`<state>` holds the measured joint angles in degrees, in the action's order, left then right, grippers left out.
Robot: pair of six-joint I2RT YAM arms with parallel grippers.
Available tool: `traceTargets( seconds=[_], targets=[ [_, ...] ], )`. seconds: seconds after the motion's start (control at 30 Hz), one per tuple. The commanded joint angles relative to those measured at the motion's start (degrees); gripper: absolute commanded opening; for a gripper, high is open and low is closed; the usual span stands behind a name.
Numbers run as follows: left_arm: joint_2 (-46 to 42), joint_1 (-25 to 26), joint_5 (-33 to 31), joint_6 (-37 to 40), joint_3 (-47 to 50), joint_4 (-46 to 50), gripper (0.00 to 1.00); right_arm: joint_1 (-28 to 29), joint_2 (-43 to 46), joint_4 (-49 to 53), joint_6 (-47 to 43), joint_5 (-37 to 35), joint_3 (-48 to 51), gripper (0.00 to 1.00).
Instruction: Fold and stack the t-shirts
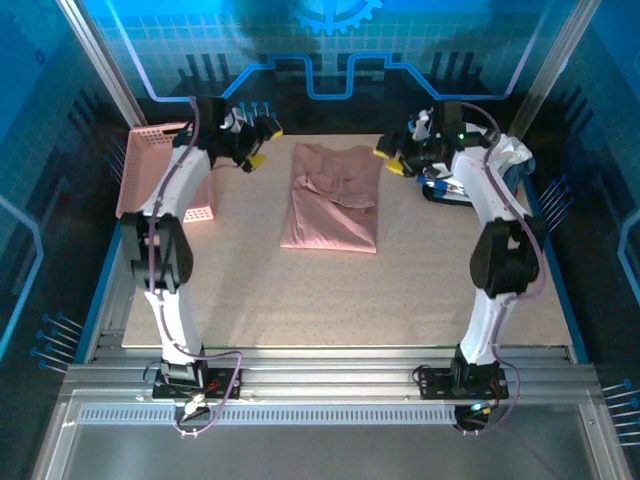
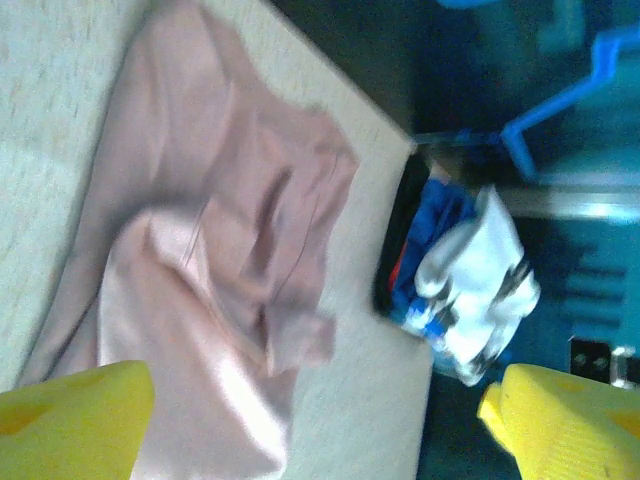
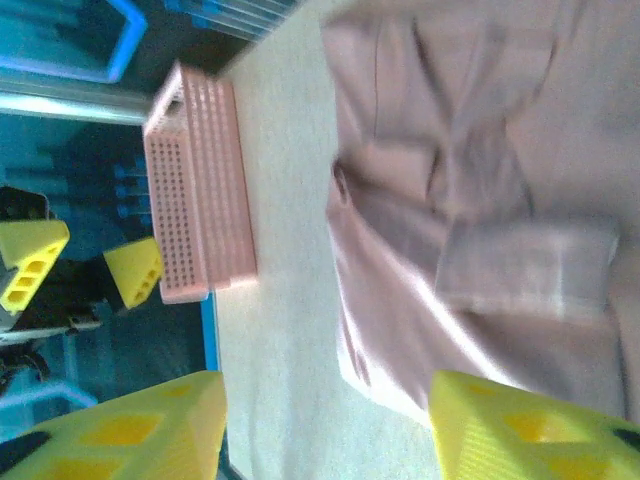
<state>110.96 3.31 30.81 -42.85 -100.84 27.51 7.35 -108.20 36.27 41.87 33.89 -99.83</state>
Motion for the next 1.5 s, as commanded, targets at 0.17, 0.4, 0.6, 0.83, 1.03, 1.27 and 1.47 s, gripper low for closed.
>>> traceTargets(
  seconds=[0.17,0.4,0.6,0.83,1.03,1.27,1.47],
  targets=[
    [-3.5,10.1,0.8,0.5,22.4,-10.8,0.36,7.8,-3.2,-7.7,1.0,-1.7,16.8,0.12],
    [7.9,11.5,0.3,0.4,14.4,-9.6,0.22,8.9,-15.6,-5.6,1.7,-4.5,6.0,0.10],
    [14.9,11.5,0.0,0.8,5.3,-7.4,0.22,7.5,-26.0,-2.3,2.6,-7.4,-9.9,0.13],
    [17.1,10.7,-2.8,2.9,-1.4,-2.6,0.28,4.4,-41.8,5.0,5.2,-8.6,-36.1,0.20],
    [6.5,7.1,-4.7,0.4,3.8,-6.6,0.62,2.7,-37.7,-2.7,4.6,-7.8,-39.7,0.45],
    [-8.9,2.9,-5.8,5.5,12.3,1.9,0.83,3.0,-13.0,9.1,-11.6,-11.2,-21.0,0.69],
    [-20.8,0.1,-3.5,6.3,28.5,1.7,0.85,-1.0,12.9,2.7,-11.7,-8.7,13.8,0.85]
  ],
)
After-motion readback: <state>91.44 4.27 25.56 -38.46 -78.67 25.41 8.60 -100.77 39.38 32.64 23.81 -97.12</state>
